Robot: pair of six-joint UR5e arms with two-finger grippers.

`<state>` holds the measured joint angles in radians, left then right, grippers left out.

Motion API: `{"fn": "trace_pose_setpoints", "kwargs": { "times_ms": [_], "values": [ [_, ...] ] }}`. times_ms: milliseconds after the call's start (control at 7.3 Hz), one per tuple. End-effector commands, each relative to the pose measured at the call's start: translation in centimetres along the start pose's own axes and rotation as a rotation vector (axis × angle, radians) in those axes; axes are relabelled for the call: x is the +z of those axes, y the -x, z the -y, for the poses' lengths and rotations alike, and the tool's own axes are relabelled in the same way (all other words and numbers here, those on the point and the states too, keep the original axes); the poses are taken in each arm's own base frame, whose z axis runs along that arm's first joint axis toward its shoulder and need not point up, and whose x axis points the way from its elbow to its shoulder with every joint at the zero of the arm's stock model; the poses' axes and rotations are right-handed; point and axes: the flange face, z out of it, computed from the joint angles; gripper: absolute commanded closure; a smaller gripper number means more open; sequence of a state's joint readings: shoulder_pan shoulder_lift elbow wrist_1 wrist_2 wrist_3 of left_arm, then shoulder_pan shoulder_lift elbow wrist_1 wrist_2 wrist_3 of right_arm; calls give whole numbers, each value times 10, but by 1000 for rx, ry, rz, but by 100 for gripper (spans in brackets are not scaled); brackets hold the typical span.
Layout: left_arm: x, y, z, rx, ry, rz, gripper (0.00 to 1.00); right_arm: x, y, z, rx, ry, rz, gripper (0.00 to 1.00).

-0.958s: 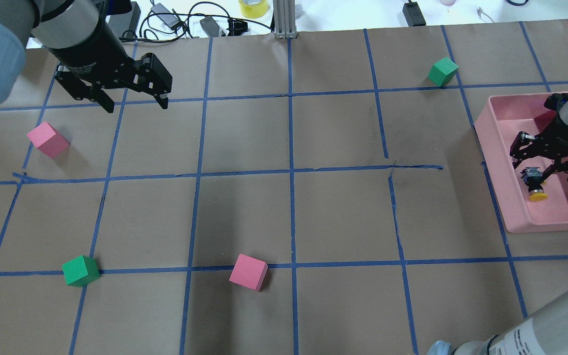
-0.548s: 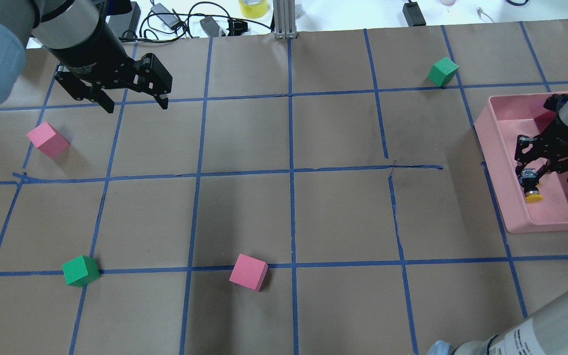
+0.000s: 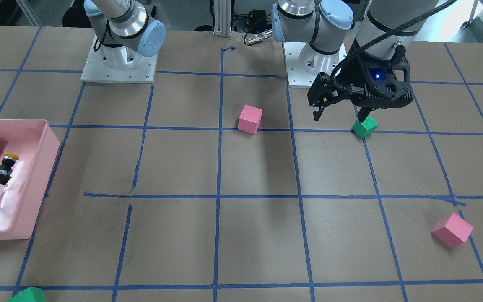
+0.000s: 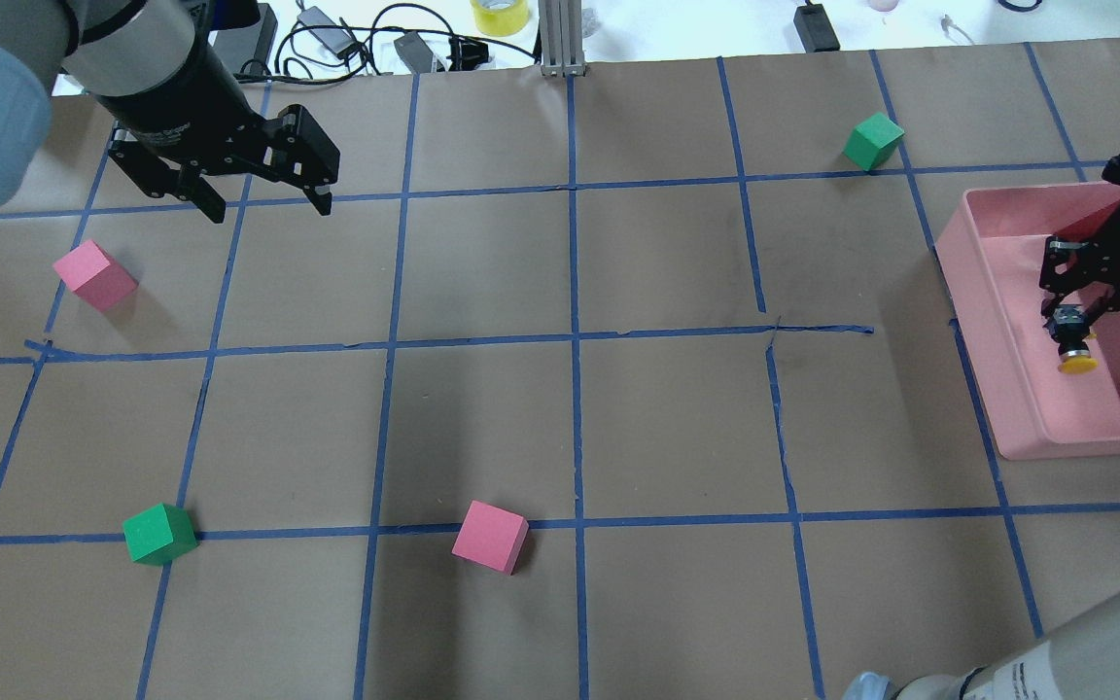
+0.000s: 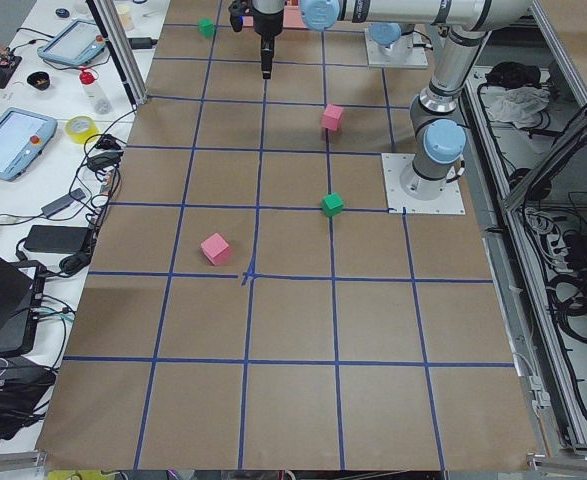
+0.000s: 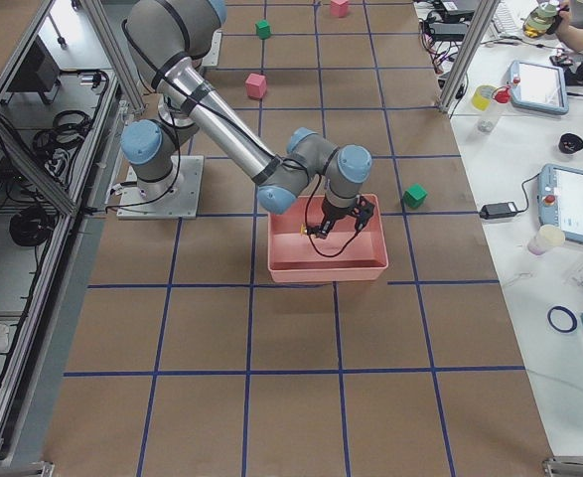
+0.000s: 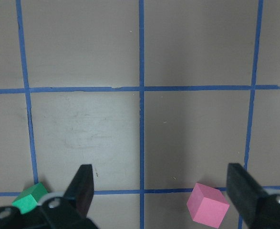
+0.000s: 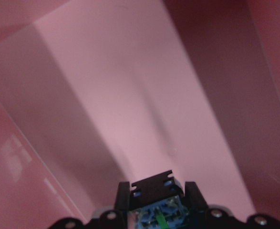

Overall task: Align button upright
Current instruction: 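Close the right gripper on the button switch body and lift, then carry the button out of the bin to the table center with right gripper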

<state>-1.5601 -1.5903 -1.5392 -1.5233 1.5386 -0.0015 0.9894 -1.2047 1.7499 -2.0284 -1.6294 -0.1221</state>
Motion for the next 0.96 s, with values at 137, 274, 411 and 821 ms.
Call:
{"fn": "trace_pose_setpoints", "kwargs": {
  "times_ms": [137,274,411,821],
  "values": [
    [-1,0,0,0,-2,0,0,-70,-4,7,-1,1,7,100],
    [0,0,0,0,0,0,0,-81,-3,10,-5,-6,5,100],
    [0,0,0,0,0,-2,0,-95,4,10,-17,-29,3,100],
    [0,1,1,-1,-2,0,0,-127,119,0,-126,-108,35,100]
  ]
}}
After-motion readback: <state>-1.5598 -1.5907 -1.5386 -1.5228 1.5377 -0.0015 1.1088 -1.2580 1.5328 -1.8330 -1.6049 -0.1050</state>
